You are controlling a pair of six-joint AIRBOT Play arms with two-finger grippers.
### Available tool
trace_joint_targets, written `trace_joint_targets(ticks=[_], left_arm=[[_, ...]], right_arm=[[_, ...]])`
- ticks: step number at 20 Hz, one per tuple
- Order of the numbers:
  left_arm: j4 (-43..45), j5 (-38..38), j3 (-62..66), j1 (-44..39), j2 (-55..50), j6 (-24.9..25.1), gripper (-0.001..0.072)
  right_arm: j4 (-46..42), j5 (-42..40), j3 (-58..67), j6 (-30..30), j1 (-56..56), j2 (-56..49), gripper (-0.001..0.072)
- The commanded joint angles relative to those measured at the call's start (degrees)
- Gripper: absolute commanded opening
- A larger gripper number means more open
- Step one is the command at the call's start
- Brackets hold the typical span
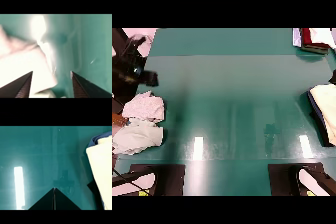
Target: Fold the shirts.
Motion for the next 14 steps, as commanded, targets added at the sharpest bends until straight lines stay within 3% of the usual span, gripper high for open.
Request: trace_joint_targets(ticks=[1, 6, 8, 10, 11, 12, 14], left_arm=[[5.73, 6.27, -12.94, 7.91, 0.33, -3.41, 0.0575], [5.79, 17.25, -23.52, 10.34, -0.09, -5.11, 0.0573], [5.79, 17.84, -23.54, 10.34, -0.11, -5.53, 0.031], [5.81, 17.84, -23.54, 10.34, -0.11, -5.55, 0.0287], [5.81, 17.7, -23.54, 10.34, -0.11, -5.53, 0.0219], [5.81, 17.7, -23.54, 10.34, -0.07, -5.4, 0.0026], [4.59, 17.42, -22.77, 10.27, 0.37, -5.53, 0.002]], right_arm=[[0.02, -0.2, 0.02, -0.11, -0.04, 0.02, 0.0016], [0.07, -0.17, 0.02, -0.07, -0.02, -0.09, 0.0016], [0.5, -0.15, 0.02, -0.07, -0.04, -0.09, 0.0016], [0.5, -0.15, 0.02, -0.07, -0.04, -0.09, 0.0016], [0.5, -0.15, 0.02, -0.07, -0.04, -0.09, 0.0016], [0.5, -0.15, 0.02, -0.07, -0.04, -0.09, 0.0016], [0.5, -0.17, 0.02, -0.07, -0.04, -0.09, 0.0016]])
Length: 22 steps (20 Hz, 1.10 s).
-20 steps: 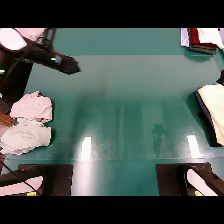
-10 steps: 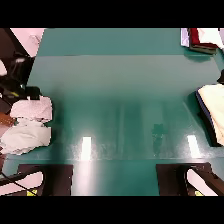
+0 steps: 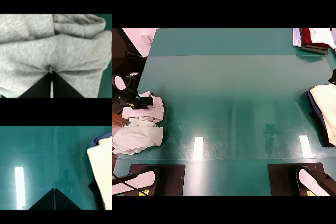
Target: Fold the shirts.
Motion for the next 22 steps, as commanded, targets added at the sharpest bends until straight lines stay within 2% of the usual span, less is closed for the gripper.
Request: trace_joint_targets(ticks=[1, 3, 5, 7, 10, 13, 17, 19, 22], left_arm=[[-2.84, 0.31, 1.88, -0.37, 1.18, -0.11, 0.002], [-7.19, 1.6, 6.99, -3.1, 4.59, 1.7, 0.002], [-12.9, 1.92, 14.82, -8.48, 8.66, 9.62, 0.002], [-21.68, -1.29, 24.61, -14.58, 11.26, 17.11, 0.002], [-33.48, -6.43, 39.06, -23.34, 11.5, 21.84, 0.002], [-39.17, -3.8, 45.35, -32.17, 11.47, 26.71, 0.002], [-39.52, -2.21, 45.42, -39.12, 7.85, 28.63, 0.002], [-39.43, -2.08, 45.42, -39.45, 2.78, 28.63, 0.002], [-34.6, -2.05, 45.38, -39.34, -6.71, 27.45, 0.0021]], right_arm=[[0.04, -0.07, 0.02, 0.02, -0.04, -0.02, 0.0016], [0.07, -0.79, 0.02, 0.02, -0.04, -0.02, 0.0016], [0.09, -1.51, 0.02, 0.02, -0.02, 0.0, 0.0016], [0.09, -1.77, 0.02, 0.02, -0.04, 0.0, 0.0016], [0.09, -2.29, 0.02, 0.02, -0.04, 0.02, 0.0016], [0.15, -3.26, 0.02, 0.07, -0.04, 0.02, 0.0016], [0.13, -3.21, 0.02, 0.07, -0.04, 0.02, 0.0016], [0.15, -3.17, 0.02, 0.07, -0.02, 0.02, 0.0016], [0.11, -3.02, 0.02, 0.07, -0.04, 0.02, 0.0016]])
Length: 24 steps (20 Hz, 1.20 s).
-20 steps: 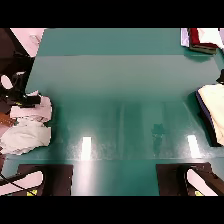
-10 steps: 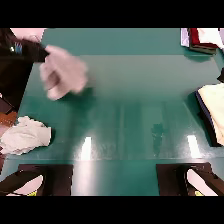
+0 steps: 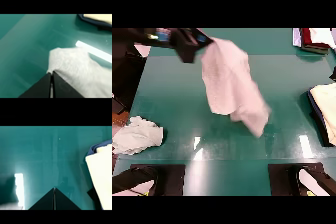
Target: Fold the shirts.
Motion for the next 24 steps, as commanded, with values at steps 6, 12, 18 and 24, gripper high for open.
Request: trace_joint_targets(ticks=[6, 12, 18, 24], left_arm=[[16.76, -6.01, -0.46, 2.95, -16.76, -13.75, 0.0608], [6.19, -14.45, -16.72, 14.05, -13.53, -14.95, 0.0609], [2.75, -0.96, -38.4, 15.28, -11.06, -14.32, 0.0611], [-2.71, 12.44, -41.99, 15.28, -11.21, -14.8, 0.0609]], right_arm=[[-0.11, 0.33, 0.02, 0.02, -0.04, 0.02, 0.0016], [-0.07, 0.48, 0.02, 0.02, -0.04, 0.0, 0.0016], [-0.04, 0.48, 0.02, 0.02, -0.04, 0.0, 0.0016], [-0.02, 0.85, 0.02, 0.04, -0.02, 0.0, 0.0016]])
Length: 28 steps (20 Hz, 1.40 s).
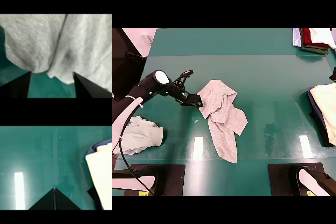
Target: Fold the shirts.
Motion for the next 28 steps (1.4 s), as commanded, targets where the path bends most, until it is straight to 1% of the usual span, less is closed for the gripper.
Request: trace_joint_targets(ticks=[1, 4, 7, 9, 11, 12, 14, 15, 16, 17, 19, 20, 22, 24, 25, 26, 27, 28], left_arm=[[-2.67, 7.23, -2.12, 0.13, -0.09, -0.48, 0.0609], [-2.84, 7.82, -2.12, 0.13, -0.17, -0.57, 0.0607], [-1.88, 6.95, -2.12, 0.13, -0.22, -3.02, 0.0607], [-0.87, 6.99, -2.12, 0.13, -0.22, -3.37, 0.0607], [-0.92, 8.68, -2.12, 0.13, -0.31, -3.78, 0.0607], [-0.96, 8.63, -2.12, 0.13, -0.68, -4.74, 0.0607], [-1.46, 7.89, -2.12, 0.13, -1.73, -5.07, 0.0605], [-1.57, 7.96, -2.12, 0.13, -1.88, -5.05, 0.0393], [-1.84, 8.17, -2.01, 0.13, -1.84, -5.03, 0.0117], [-2.32, 7.93, -1.55, 0.13, -1.81, -4.9, 0.0019], [-0.57, 5.18, 1.81, 0.13, -0.85, -4.85, 0.0019], [1.25, 3.85, 4.33, 0.13, 0.48, -4.83, 0.0019], [6.25, 0.72, 11.02, 0.13, 4.57, -4.2, 0.0019], [8.61, -2.64, 18.03, 0.13, 8.94, -1.03, 0.002], [8.63, -3.65, 21.07, 0.13, 10.95, 0.04, 0.002], [8.61, -4.02, 23.23, 0.13, 12.59, 0.17, 0.002], [8.7, -4.09, 25.09, 0.13, 14.16, 0.17, 0.002], [9.01, -4.02, 26.73, 0.13, 15.32, 0.22, 0.0021]], right_arm=[[0.02, 0.42, 0.02, 0.02, 0.0, 0.02, 0.0016], [0.02, 0.42, 0.02, 0.02, 0.0, 0.02, 0.0016], [0.02, 0.42, 0.02, 0.02, 0.0, 0.02, 0.0016], [0.02, 0.42, 0.02, 0.02, 0.0, 0.02, 0.0016], [0.02, 0.44, 0.02, 0.02, 0.0, 0.02, 0.0016], [0.02, 0.44, 0.02, 0.02, 0.0, 0.02, 0.0016], [0.02, 0.42, 0.02, 0.02, 0.0, 0.02, 0.0016], [0.0, 0.44, 0.02, 0.02, -0.02, 0.02, 0.0016], [0.02, 0.46, 0.02, 0.02, 0.0, 0.02, 0.0016], [0.17, 0.66, 0.02, 0.02, 0.0, 0.02, 0.0016], [2.05, 2.32, 0.0, 0.02, 0.0, 0.02, 0.0016], [4.57, 3.67, -0.24, 0.0, 0.02, 0.02, 0.0016], [12.07, 6.99, -3.19, 0.0, 0.02, 0.07, 0.0016], [20.44, 9.11, -9.49, -0.02, 0.44, 0.07, 0.0018], [23.61, 8.63, -13.57, -0.04, 1.64, 0.04, 0.0047], [25.09, 7.32, -17.59, -0.07, 3.48, 0.04, 0.0244], [25.68, 4.83, -22.05, -0.02, 6.1, 0.04, 0.0464], [25.55, 1.38, -26.08, -0.02, 9.25, 0.04, 0.0494]])
